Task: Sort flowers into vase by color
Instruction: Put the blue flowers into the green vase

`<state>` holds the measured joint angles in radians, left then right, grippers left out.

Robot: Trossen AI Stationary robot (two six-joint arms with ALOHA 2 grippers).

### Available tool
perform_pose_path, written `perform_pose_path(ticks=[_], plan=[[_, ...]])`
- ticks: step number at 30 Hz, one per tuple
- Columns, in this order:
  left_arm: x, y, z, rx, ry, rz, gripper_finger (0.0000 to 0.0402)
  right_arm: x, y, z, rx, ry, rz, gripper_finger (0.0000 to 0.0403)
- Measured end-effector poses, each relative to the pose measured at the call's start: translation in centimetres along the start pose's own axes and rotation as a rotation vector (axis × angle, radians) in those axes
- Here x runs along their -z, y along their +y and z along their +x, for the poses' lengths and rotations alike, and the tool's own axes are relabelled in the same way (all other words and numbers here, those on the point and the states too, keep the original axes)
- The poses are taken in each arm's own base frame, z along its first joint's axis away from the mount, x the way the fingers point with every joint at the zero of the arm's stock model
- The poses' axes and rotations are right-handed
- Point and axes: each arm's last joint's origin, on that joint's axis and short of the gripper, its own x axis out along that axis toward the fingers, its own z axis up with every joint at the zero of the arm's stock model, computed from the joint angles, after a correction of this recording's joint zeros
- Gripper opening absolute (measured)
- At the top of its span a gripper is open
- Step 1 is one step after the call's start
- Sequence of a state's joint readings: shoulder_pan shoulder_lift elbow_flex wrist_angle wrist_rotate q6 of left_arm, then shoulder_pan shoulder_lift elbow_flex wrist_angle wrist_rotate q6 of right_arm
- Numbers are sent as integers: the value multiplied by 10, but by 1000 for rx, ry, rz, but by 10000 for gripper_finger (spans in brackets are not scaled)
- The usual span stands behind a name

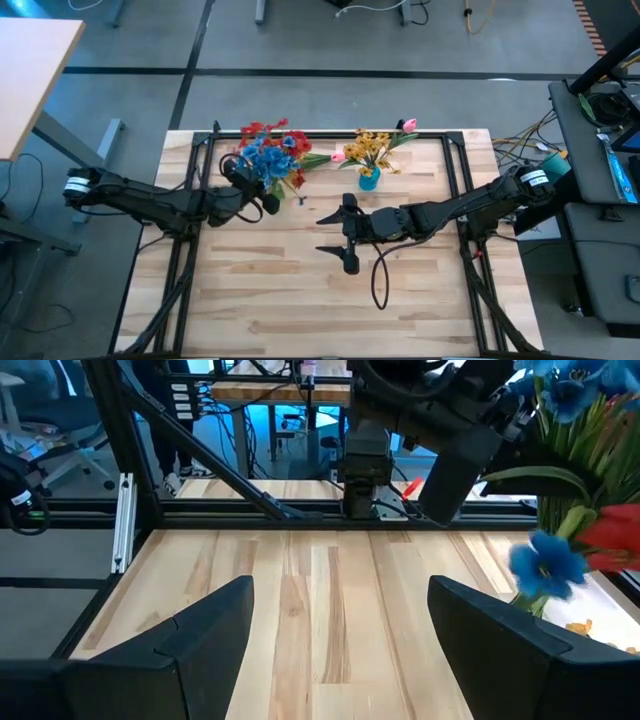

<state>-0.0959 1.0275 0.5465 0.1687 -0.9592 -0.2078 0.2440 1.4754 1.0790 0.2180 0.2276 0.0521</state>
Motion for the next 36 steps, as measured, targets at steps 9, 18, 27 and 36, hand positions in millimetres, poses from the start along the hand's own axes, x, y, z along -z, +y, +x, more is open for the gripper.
perform_pose_path(ticks=[9, 18, 27, 36], plan=[[3, -2, 2, -26, 7, 6, 0, 0, 0, 0, 0, 3, -1, 292], [4, -1, 2, -28, 10, 3, 12, 0, 0, 0, 0, 4, 0, 292], [4, -2, 2, 2, 17, 9, 108, 0, 0, 0, 0, 4, 3, 292], [0, -2, -7, 38, 4, -3, 187, 0, -1, 0, 17, 16, 79, 292]])
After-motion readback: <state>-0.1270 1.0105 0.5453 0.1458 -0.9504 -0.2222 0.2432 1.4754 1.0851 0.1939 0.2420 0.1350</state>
